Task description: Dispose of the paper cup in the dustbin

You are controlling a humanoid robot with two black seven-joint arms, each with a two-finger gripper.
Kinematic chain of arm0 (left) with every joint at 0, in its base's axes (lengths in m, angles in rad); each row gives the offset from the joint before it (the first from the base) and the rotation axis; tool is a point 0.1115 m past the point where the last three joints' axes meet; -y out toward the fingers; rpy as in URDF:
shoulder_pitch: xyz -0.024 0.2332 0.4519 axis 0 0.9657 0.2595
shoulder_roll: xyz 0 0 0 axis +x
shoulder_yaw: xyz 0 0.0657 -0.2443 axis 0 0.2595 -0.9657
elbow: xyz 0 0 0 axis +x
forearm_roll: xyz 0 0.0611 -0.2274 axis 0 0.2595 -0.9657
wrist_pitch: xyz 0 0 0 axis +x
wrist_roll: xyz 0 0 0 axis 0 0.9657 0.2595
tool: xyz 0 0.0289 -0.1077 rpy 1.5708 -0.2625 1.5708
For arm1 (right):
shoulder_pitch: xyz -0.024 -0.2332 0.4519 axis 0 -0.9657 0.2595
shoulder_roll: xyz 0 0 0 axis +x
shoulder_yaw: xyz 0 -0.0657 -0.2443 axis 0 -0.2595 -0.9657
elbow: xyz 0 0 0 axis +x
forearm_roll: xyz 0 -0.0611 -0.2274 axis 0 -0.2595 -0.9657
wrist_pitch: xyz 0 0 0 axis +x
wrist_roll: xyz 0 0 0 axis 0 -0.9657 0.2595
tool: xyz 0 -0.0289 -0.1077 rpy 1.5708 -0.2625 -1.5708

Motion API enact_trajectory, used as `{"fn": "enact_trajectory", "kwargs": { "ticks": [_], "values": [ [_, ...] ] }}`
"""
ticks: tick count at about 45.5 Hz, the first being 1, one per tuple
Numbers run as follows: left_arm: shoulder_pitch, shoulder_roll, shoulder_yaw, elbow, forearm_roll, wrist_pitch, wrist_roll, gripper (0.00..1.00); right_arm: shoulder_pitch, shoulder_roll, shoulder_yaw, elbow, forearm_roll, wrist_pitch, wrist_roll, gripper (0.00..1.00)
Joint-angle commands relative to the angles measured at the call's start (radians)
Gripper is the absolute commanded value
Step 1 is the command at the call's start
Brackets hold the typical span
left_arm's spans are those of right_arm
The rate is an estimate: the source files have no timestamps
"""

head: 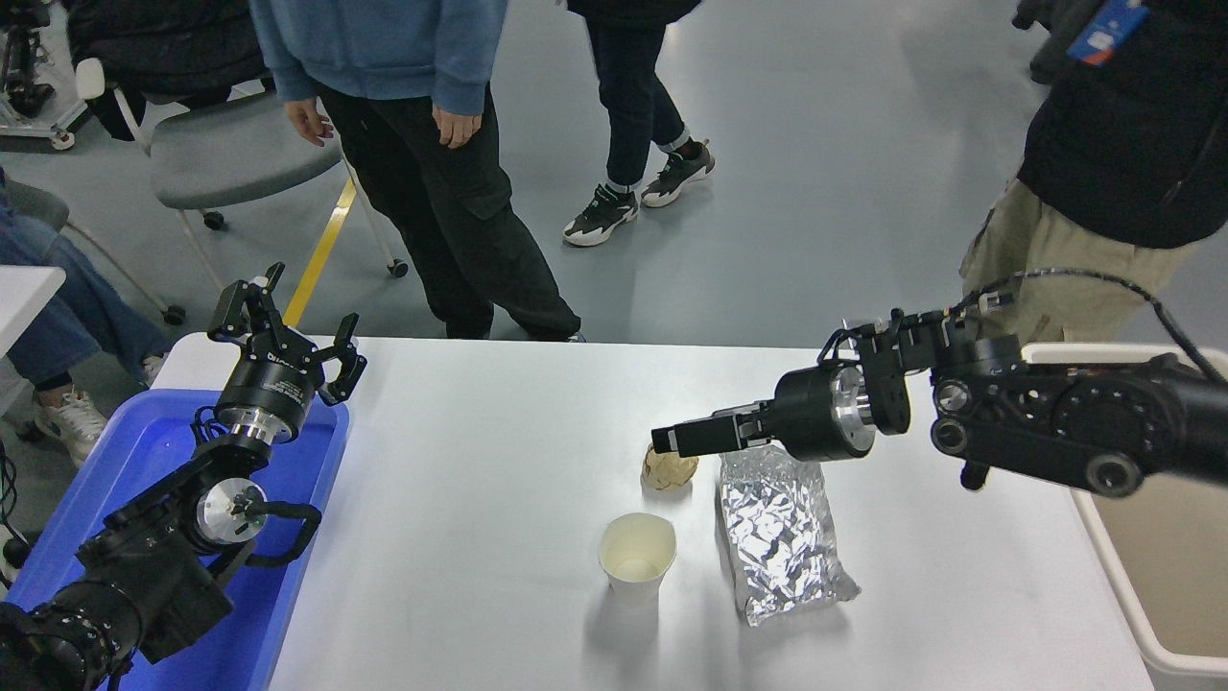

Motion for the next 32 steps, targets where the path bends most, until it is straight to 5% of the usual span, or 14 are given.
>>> {"fn": "enact_trajectory", "kwargs": {
  "ticks": [1, 32],
  "values": [
    [0.000, 0.000, 0.000, 0.000, 0.000, 0.000, 0.000, 1.00, 0.023, 0.145, -0.125, -0.110, -0.064, 0.015, 0.002, 0.99],
    [0.000, 0.000, 0.000, 0.000, 0.000, 0.000, 0.000, 1.00, -0.064, 0.291, -0.202, -0.260, -0.176, 0.006, 0.010, 0.99]
  ]
}}
